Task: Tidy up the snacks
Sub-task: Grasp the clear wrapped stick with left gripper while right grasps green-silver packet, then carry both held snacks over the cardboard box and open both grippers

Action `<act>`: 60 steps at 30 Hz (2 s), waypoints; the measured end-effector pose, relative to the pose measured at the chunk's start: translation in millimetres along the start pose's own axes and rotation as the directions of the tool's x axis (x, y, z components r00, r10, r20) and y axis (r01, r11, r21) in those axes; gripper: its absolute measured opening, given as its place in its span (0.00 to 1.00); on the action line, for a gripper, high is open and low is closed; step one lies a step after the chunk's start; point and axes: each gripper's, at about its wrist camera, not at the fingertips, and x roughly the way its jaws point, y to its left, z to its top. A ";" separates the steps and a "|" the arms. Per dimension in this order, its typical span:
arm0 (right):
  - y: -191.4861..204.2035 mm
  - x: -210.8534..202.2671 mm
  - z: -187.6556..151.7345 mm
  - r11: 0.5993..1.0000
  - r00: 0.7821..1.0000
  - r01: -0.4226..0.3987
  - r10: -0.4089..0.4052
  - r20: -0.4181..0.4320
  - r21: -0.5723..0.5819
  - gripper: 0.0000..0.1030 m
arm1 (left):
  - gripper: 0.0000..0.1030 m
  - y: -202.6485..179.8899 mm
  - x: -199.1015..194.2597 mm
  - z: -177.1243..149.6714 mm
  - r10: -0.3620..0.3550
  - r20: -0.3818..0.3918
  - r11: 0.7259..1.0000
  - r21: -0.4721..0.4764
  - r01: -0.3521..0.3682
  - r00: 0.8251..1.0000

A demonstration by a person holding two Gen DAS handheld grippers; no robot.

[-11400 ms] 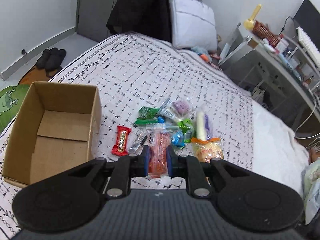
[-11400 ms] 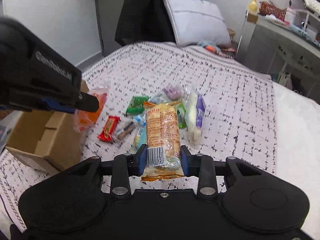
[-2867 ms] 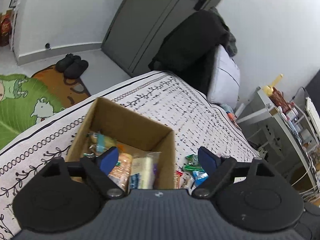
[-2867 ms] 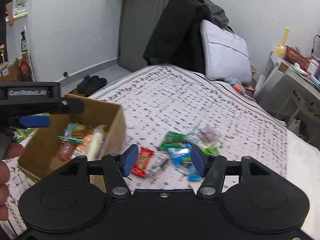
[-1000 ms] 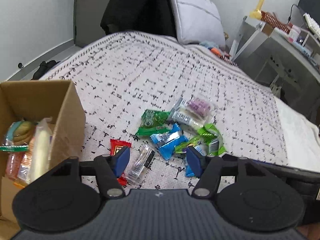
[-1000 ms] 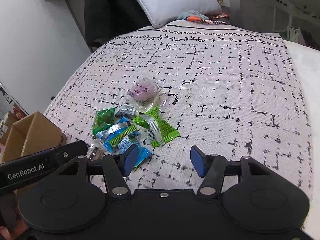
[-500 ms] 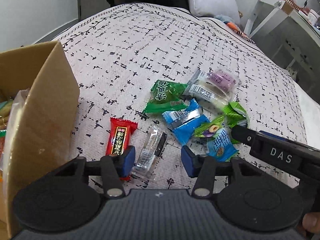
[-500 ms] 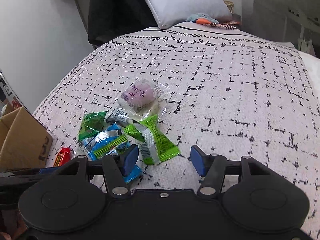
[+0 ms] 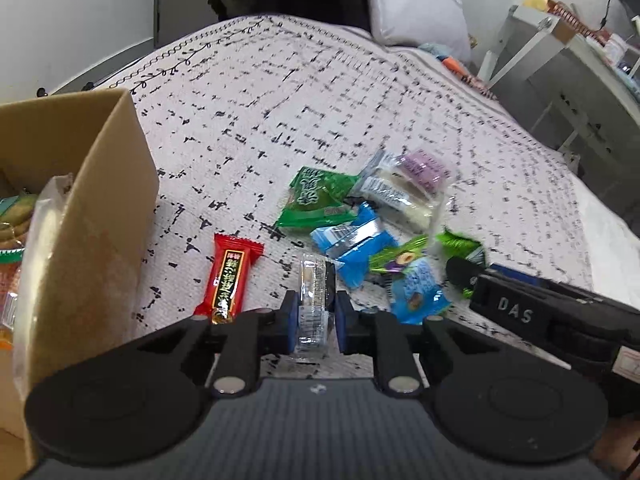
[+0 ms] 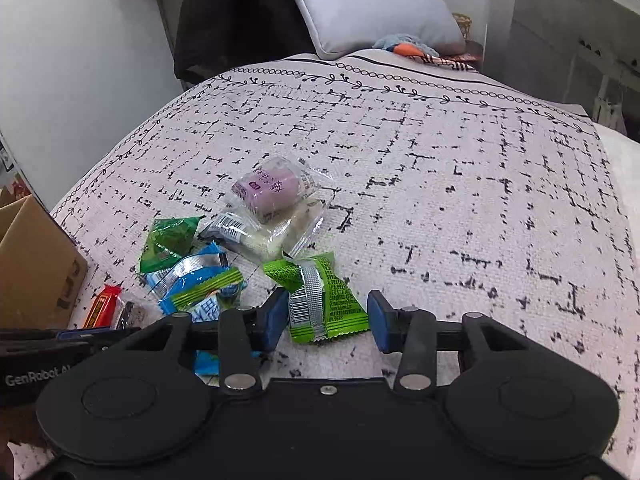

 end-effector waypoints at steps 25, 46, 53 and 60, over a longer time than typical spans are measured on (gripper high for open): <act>25.4 -86.0 -8.5 0.999 0.998 0.044 -0.044 0.054 0.001 0.40 | 0.18 15.9 -92.1 -4.0 -0.074 0.178 0.995 -0.052 0.085 0.981; 105.3 -132.5 17.8 0.998 0.990 0.041 -0.036 0.135 -0.041 0.40 | 0.18 63.1 -129.0 5.4 -0.133 0.223 0.975 -0.145 0.167 0.966; 135.2 -131.2 21.1 0.997 0.990 0.039 -0.030 0.139 -0.060 0.40 | 0.18 93.7 -135.5 9.0 -0.109 0.225 0.965 -0.211 0.158 0.968; 166.3 -127.2 21.9 0.996 0.991 0.024 -0.013 0.137 -0.083 0.40 | 0.18 119.7 -132.7 10.2 -0.089 0.187 0.950 -0.279 0.140 0.978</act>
